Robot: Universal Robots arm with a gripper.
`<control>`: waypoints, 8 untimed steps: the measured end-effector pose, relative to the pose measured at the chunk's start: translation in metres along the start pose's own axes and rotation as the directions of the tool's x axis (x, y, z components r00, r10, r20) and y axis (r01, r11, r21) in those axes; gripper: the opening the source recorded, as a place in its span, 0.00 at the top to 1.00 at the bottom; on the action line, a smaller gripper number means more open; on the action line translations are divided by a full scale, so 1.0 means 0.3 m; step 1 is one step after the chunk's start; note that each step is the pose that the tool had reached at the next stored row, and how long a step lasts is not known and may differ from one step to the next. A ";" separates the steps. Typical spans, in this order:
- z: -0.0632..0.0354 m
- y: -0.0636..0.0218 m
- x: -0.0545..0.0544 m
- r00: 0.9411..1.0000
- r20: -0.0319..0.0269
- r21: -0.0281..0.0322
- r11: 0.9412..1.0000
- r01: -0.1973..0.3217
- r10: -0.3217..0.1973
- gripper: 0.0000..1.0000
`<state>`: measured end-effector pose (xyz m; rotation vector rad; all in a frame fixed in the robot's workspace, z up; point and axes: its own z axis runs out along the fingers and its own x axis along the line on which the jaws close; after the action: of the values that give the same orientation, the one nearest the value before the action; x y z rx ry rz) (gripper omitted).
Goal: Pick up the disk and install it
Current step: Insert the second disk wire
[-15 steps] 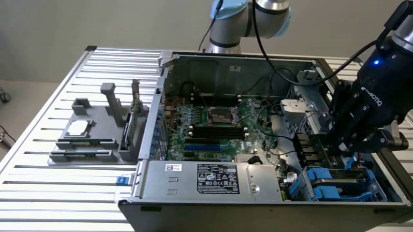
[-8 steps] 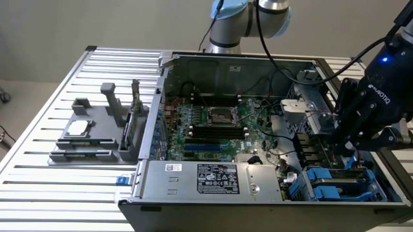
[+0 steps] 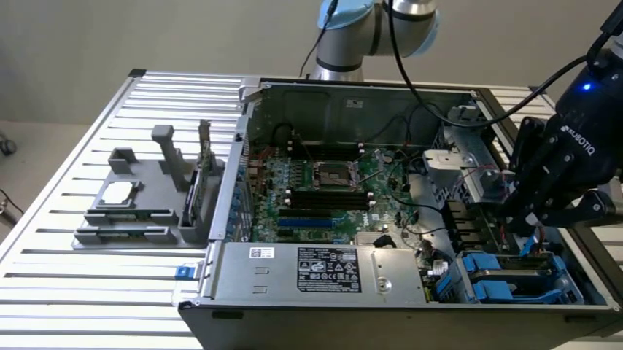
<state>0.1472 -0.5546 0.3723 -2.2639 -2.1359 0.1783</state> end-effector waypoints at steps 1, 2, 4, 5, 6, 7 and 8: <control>0.000 0.000 0.000 1.000 0.004 -0.001 1.000 -0.001 0.001 0.69; 0.000 0.001 0.000 1.000 0.008 -0.002 1.000 -0.002 0.002 0.69; 0.000 0.002 0.000 1.000 0.012 -0.003 1.000 -0.003 0.003 0.69; 0.000 0.002 0.000 1.000 0.012 -0.004 1.000 -0.004 0.004 0.69; 0.000 0.003 0.000 1.000 0.012 -0.004 1.000 -0.004 0.004 0.69; 0.001 0.004 0.000 1.000 0.012 -0.004 1.000 -0.004 0.004 0.69; 0.002 0.005 0.001 1.000 0.012 -0.004 1.000 -0.004 0.004 0.69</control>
<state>0.1486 -0.5546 0.3717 -2.2751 -2.1402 0.1881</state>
